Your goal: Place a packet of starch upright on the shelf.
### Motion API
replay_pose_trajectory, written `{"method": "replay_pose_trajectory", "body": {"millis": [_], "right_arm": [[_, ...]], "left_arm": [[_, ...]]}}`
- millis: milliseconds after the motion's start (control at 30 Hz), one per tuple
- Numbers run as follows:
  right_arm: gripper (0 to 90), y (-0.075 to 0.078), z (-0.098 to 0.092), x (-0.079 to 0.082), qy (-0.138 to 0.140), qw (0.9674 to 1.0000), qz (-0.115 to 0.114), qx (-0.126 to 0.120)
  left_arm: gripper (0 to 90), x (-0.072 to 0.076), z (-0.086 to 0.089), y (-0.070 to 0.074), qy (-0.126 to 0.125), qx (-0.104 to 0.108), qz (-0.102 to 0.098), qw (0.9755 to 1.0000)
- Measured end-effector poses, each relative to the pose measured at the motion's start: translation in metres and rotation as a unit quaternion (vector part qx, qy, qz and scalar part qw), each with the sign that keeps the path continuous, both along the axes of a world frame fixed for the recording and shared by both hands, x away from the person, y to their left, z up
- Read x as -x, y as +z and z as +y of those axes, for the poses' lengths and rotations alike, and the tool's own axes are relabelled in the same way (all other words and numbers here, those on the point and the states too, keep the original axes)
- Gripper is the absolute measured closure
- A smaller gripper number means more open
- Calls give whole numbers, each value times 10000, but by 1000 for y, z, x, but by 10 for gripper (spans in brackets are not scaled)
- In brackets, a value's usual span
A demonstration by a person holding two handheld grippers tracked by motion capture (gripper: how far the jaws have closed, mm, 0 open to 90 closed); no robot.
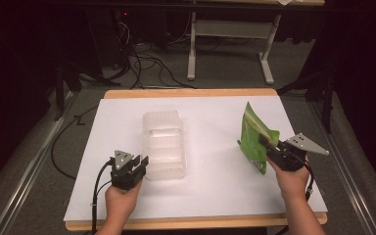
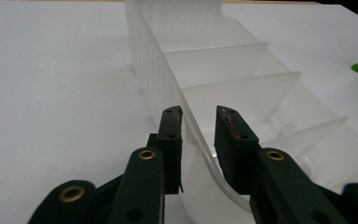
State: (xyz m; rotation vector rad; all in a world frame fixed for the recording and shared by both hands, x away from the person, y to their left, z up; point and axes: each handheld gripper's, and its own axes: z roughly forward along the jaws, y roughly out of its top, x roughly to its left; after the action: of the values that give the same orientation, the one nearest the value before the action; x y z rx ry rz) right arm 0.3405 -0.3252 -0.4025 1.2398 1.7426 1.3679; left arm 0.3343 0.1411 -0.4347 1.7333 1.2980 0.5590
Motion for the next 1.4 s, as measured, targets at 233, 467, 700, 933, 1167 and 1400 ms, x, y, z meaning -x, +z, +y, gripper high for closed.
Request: {"method": "replay_pose_trajectory", "body": {"millis": [233,467,700,933,1167,1400], "right_arm": [[715,-6,-3,-3,-41,9999,138,-17],[705,-8,-4,-5,-34,9998,193,3],[711,-8,-3,-5,-35,9998,188,17],[745,-7,-2,-4,-78,9998,191,27],[760,-8,-3,-5,-101,9998,166,18],[869,-10,-8,-7,-147,9997,145,-93]], "left_arm": [[660,7,-7,2,-219,94,34,9997],[571,24,13,20,-68,351,-614,9975],[876,14,34,2,521,-318,-38,9981],[900,21,0,-8,-34,-652,29,9979],[900,23,-7,-8,-236,-593,5,9980],[874,23,-9,-9,-444,-422,71,9981]]}}
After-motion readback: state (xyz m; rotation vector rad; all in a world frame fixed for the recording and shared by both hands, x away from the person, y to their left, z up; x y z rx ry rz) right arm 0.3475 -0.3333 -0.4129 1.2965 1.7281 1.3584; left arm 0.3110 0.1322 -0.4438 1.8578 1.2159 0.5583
